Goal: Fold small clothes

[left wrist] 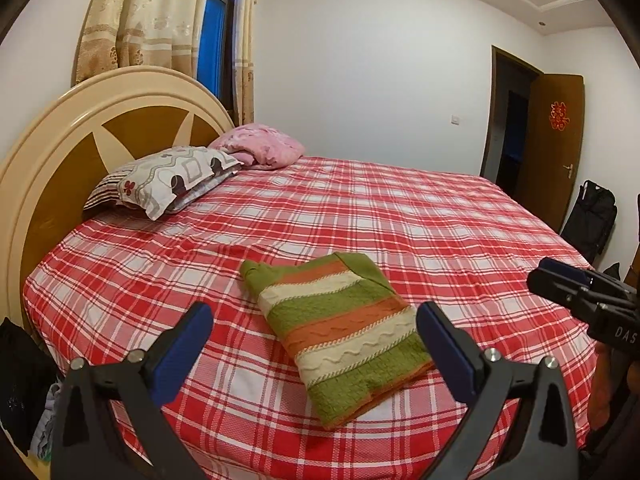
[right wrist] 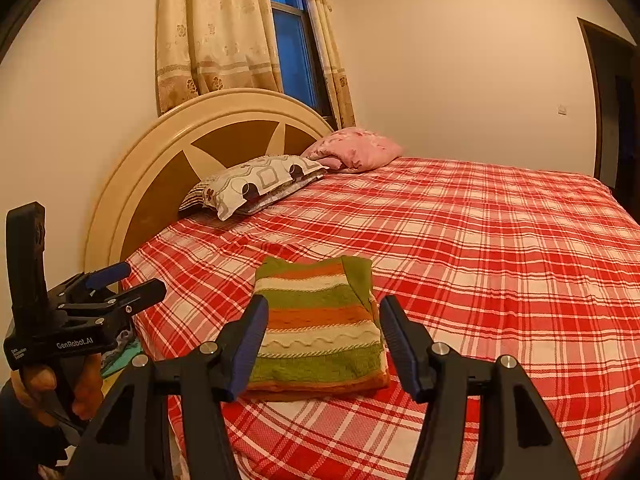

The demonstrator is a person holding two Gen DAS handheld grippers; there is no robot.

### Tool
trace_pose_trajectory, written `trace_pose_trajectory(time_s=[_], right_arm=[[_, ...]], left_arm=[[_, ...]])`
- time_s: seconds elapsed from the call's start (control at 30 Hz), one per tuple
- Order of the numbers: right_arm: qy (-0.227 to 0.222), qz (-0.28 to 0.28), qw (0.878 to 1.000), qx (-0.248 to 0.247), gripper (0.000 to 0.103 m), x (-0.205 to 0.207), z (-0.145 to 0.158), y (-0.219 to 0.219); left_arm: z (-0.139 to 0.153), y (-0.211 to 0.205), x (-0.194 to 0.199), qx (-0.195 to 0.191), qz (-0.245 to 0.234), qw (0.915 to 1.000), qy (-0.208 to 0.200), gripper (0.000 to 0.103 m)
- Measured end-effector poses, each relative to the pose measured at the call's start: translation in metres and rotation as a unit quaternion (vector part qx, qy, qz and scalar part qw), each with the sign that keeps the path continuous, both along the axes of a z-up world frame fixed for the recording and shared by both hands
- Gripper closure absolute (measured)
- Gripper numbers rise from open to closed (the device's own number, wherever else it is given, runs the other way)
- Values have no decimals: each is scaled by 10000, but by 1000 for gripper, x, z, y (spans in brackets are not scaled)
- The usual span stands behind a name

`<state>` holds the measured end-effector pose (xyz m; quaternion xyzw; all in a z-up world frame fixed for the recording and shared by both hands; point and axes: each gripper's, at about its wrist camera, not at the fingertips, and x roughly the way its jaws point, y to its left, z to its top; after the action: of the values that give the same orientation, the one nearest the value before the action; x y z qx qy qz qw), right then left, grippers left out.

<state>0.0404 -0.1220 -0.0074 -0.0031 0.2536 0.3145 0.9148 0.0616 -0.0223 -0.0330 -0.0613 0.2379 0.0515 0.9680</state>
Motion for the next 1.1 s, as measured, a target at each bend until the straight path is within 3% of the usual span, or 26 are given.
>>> trace_pose_trajectory(time_s=[0.33,0.77,1.1], right_arm=[[-167,-228,9995,173,44,-3,6,-13],[-452,-205,9987,152,44,-14,13,-11],[-590,-165,9980,139,44,-20,16,-9]], left_arm=[[5,-2,-2,22,1,10000,-54,0],[20,-4,-12,129,107,9993,-327,0],[19,-7,-10,167,127,9993,-300,0]])
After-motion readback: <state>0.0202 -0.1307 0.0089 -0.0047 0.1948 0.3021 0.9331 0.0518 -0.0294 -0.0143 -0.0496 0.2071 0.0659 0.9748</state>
